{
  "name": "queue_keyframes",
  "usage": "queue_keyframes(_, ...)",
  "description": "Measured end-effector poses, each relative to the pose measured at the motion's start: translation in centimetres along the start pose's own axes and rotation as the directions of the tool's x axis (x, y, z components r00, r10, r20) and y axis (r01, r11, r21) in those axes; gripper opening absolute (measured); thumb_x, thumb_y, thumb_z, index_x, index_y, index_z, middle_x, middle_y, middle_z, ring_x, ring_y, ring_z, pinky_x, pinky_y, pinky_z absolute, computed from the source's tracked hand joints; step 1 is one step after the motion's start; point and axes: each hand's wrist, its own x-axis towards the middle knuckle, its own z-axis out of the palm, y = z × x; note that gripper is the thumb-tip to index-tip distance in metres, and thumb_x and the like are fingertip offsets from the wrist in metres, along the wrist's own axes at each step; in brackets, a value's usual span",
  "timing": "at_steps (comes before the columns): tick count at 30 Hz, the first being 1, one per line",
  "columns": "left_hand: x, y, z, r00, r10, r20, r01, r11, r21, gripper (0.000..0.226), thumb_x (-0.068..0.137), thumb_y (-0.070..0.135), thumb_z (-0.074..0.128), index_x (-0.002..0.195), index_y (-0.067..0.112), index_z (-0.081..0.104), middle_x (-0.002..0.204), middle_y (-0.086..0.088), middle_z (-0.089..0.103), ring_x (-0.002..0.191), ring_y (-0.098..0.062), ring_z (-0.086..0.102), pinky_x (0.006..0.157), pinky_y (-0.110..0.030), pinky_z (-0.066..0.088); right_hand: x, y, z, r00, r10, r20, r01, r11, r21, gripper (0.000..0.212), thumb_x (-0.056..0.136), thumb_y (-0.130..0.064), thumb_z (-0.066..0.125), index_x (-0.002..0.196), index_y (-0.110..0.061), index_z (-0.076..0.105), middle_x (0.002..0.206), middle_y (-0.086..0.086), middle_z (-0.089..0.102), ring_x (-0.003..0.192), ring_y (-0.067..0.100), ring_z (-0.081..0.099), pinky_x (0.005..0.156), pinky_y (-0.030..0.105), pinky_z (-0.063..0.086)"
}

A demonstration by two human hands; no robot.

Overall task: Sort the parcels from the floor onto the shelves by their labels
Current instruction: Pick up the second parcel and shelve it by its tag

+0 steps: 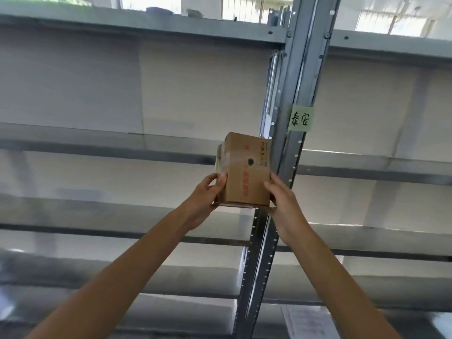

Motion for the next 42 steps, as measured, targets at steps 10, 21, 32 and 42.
queue_keyframes(10,-5.3,0.4,-11.4,0.995,-0.004,-0.103,0.001,0.999,-0.036,0.060,0.085,0.051,0.046,0.138,0.023,0.038,0.130,-0.009,0.053,0.120,-0.025,0.051,0.093,-0.030,0.046,-2.1,1.4,11.7,0.993,-0.041,0.115,0.045,0.999,-0.031,0.037,0.100,-0.024,0.039,0.134,-0.035,0.049,0.132,-0.003,0.056,0.126,0.018,0.046,0.101,0.039,0.042)
queue_keyframes(21,-10.2,0.6,-21.5,0.972,-0.003,-0.234,-0.007,0.999,-0.043,0.062,0.085,0.049,0.049,0.139,0.022,0.037,0.126,-0.007,0.057,0.118,-0.022,0.054,0.090,-0.027,0.048,-3.1,3.3,22.3,0.972,-0.026,0.233,0.037,0.998,-0.043,0.039,0.100,-0.029,0.038,0.139,-0.034,0.042,0.138,-0.004,0.050,0.131,0.021,0.042,0.110,0.049,0.036)
queue_keyframes(32,-7.3,0.9,-28.4,0.937,-0.020,-0.348,-0.004,0.998,-0.067,0.054,0.090,0.037,0.050,0.139,0.021,0.035,0.115,0.002,0.055,0.093,-0.008,0.057,0.091,-0.031,0.045,2.2,4.9,29.5,0.941,-0.016,0.338,0.032,0.999,-0.040,0.038,0.099,-0.031,0.041,0.136,-0.029,0.042,0.125,-0.008,0.054,0.109,0.009,0.052,0.091,0.032,0.046)
queue_keyframes(42,-1.5,3.9,-36.8,0.926,0.063,-0.371,-0.061,0.998,0.017,0.070,0.079,0.023,0.069,0.140,0.021,0.034,0.130,-0.011,0.051,0.113,-0.026,0.056,0.087,-0.030,0.053,10.5,4.4,37.0,0.937,-0.050,0.347,0.101,0.986,-0.131,0.080,0.076,-0.054,0.059,0.143,-0.031,0.023,0.144,-0.003,0.040,0.123,0.019,0.048,0.098,0.035,0.045)
